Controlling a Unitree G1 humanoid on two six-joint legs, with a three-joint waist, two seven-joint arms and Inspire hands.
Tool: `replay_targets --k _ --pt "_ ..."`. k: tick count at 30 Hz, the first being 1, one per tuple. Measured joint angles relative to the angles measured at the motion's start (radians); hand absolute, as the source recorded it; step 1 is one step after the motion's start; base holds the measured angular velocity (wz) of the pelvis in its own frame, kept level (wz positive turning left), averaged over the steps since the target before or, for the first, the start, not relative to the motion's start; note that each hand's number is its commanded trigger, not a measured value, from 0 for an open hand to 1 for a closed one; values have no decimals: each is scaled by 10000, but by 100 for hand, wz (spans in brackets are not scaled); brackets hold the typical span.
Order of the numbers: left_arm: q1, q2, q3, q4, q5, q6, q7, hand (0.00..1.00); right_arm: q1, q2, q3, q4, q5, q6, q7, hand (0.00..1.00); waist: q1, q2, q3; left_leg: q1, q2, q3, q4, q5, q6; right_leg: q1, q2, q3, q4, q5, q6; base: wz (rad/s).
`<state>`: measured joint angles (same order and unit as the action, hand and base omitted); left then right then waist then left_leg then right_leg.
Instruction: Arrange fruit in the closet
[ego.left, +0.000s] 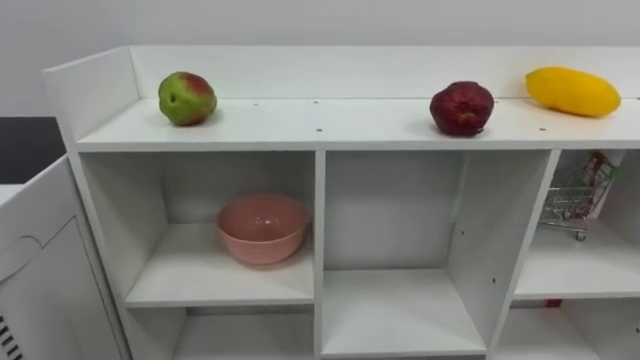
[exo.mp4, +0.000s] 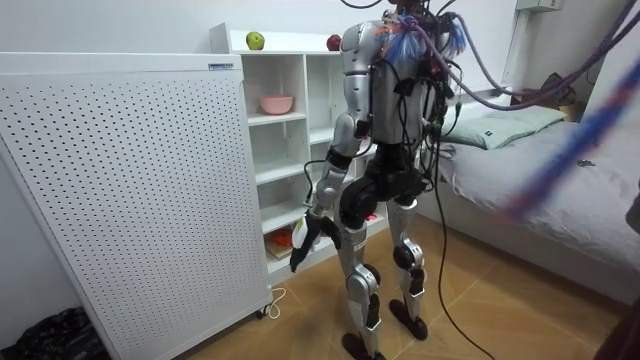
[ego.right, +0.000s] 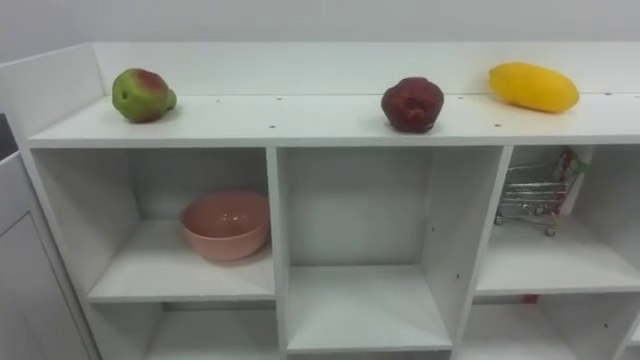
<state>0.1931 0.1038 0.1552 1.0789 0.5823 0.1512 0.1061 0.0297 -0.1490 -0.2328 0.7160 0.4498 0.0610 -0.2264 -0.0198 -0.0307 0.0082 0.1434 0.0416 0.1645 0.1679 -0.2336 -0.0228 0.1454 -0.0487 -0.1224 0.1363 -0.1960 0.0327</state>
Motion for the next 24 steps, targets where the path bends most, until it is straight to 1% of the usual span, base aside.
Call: replay_targets --k 1,2,3,4,5,8,10,11,12,14,15,17,20,24 --pt "40 12 2 -59 11 -59 9 0 12 0 3 -871 -243 -123 -240 0 -4 -39 5 5 -4 -1 0 0 0 -12 4 57 1 0 0 -13" --pt "111 38 -20 -195 11 -78 21 0 12 -12 39 -1571 -313 -263 -483 0 -2 -90 -13 2 -5 -9 1 1 0 -24 9 74 13 0 0 -8" --pt "123 69 -42 -236 -3 -101 47 0 6 -16 63 -1886 -323 -317 -587 0 -2 -83 -40 3 -3 -18 2 2 -2 -23 11 68 25 1 0 0" --pt "172 128 -82 -233 -11 -136 162 0 -29 -18 88 -2360 -392 -420 -767 0 -3 -191 -38 5 8 -17 0 2 -2 -28 24 63 45 1 -1 0" --pt "173 189 -222 -246 -6 -142 225 0 -53 -15 166 -2780 -665 -445 -946 0 2 -267 -56 10 16 -9 -3 2 -2 -41 32 68 69 3 -3 0" --pt "251 184 -270 -253 -5 -148 224 0 -62 -11 156 -3730 -1350 -455 -1212 0 12 -297 -85 32 12 -24 -25 1 -2 -54 26 118 163 4 -3 -6" --pt "312 199 -305 -256 -3 -148 237 0 -134 -11 177 -4778 -2069 -490 -1566 0 59 -222 -73 32 -13 -82 -26 1 -2 -71 10 158 168 6 -3 -10" --pt "369 221 -443 -263 13 -160 323 0 -149 -9 290 -5330 -2455 -534 -1754 0 81 -182 -75 33 -16 -113 -27 1 -2 -91 10 158 168 6 -3 -12" --pt "400 222 -504 -266 11 -173 387 0 -175 -11 366 -5562 -2653 -613 -1813 0 84 -159 -72 28 -15 -126 -27 1 -2 -110 12 158 165 6 -3 -14" --pt "437 208 -660 -259 21 -310 418 0 -346 -24 559 -6375 -3037 -968 -1967 0 97 -66 -74 -24 -7 -132 -37 1 -2 -203 28 161 145 6 -3 -12" --pt "431 208 -705 -260 21 -342 418 0 -381 -23 568 -6571 -3037 -1014 -2006 0 119 -39 -75 -31 -4 -134 -39 1 -2 -209 32 161 144 6 -3 0" --pt "448 206 -822 -266 11 -494 417 0 -716 -38 571 -7027 -3216 -1160 -2187 0 174 51 -90 -38 1 -147 -43 2 -2 -211 35 135 146 6 -3 0" --pt "450 215 -876 -360 -13 -506 412 0 -1082 -90 587 -7255 -3390 -1328 -2202 0 182 68 -106 -75 1 -309 -44 2 -2 -190 36 54 148 6 -3 11" --pt "444 217 -1004 -374 -6 -543 380 0 -1357 -166 638 -7863 -3380 -1316 -2193 0 317 4 -111 -89 1 -317 -46 3 -1 -249 36 60 175 5 -2 0"
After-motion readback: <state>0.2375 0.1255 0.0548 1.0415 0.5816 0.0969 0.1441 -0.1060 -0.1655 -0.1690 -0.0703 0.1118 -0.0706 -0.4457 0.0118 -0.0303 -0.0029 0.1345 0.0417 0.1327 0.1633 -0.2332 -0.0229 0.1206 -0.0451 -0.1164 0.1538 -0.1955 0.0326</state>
